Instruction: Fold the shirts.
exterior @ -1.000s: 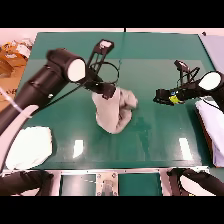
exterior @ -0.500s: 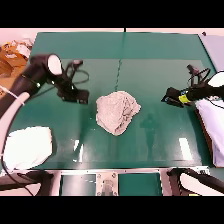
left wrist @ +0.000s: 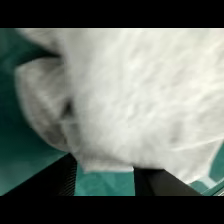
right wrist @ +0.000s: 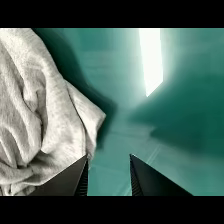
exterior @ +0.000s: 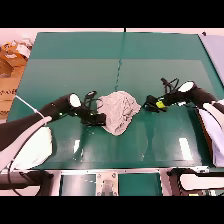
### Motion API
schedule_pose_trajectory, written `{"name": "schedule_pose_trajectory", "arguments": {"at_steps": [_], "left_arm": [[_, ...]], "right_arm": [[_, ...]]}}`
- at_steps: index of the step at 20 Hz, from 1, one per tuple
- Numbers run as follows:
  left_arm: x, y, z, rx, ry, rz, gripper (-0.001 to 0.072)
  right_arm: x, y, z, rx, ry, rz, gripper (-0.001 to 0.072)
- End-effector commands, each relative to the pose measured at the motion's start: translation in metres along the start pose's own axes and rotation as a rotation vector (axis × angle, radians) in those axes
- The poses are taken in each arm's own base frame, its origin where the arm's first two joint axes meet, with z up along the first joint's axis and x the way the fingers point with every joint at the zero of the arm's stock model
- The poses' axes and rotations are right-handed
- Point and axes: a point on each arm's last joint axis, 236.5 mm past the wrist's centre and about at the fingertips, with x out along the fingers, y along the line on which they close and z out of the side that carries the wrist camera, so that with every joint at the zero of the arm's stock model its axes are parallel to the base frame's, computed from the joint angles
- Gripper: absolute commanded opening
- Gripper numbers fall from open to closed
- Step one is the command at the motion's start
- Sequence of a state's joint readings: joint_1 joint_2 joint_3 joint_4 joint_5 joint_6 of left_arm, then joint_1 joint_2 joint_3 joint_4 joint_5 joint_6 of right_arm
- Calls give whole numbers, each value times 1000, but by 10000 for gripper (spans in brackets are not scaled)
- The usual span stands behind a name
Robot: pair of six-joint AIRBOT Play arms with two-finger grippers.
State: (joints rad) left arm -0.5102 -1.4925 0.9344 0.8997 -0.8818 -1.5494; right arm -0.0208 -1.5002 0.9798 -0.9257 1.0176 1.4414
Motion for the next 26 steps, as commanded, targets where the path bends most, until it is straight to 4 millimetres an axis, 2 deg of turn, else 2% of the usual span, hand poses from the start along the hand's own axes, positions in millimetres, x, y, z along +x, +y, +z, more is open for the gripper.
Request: {"name": "schedule_pose_trajectory", "arguments": {"at_steps": [1,2,3,4,5,6,7,8,10,12,14,16,18,20,22,24,26], "left_arm": [[21,1,-4,-16,-11,-4,229],[20,3,-5,-3,-1,-3,113],[19,6,-7,3,11,4,110],[17,10,-9,4,22,12,25],[16,13,-10,-3,33,13,25],[13,16,-13,-17,55,11,25],[9,21,-16,-32,77,10,24],[4,27,-19,-51,100,7,24],[-16,33,-14,-45,96,13,24],[-56,26,8,29,9,36,23],[-121,-3,42,128,-163,31,23],[-210,-53,72,245,-405,-9,24],[-302,-105,81,378,-644,-34,23],[-388,-151,70,509,-848,-50,24],[-454,-181,50,604,-1000,-45,24],[-494,-194,32,653,-1080,-14,24],[-510,-198,17,681,-1088,11,24]], "right_arm": [[26,14,3,15,6,70,289],[28,17,6,25,-1,86,289],[29,18,9,34,-11,93,256],[30,20,12,46,-23,102,201],[31,20,15,57,-32,109,173],[31,22,18,49,-45,116,72],[30,21,22,19,-62,112,10],[26,20,29,5,-80,112,8],[1,22,47,-3,-117,138,8],[-47,38,70,-41,-190,177,7],[-116,71,84,-135,-295,217,7],[-200,119,82,-277,-450,245,8],[-287,167,64,-417,-643,262,8],[-360,207,29,-530,-811,271,8],[-414,233,-9,-624,-946,262,8],[-453,244,-38,-650,-1055,235,9],[-488,246,-52,-660,-1180,187,9]]}}
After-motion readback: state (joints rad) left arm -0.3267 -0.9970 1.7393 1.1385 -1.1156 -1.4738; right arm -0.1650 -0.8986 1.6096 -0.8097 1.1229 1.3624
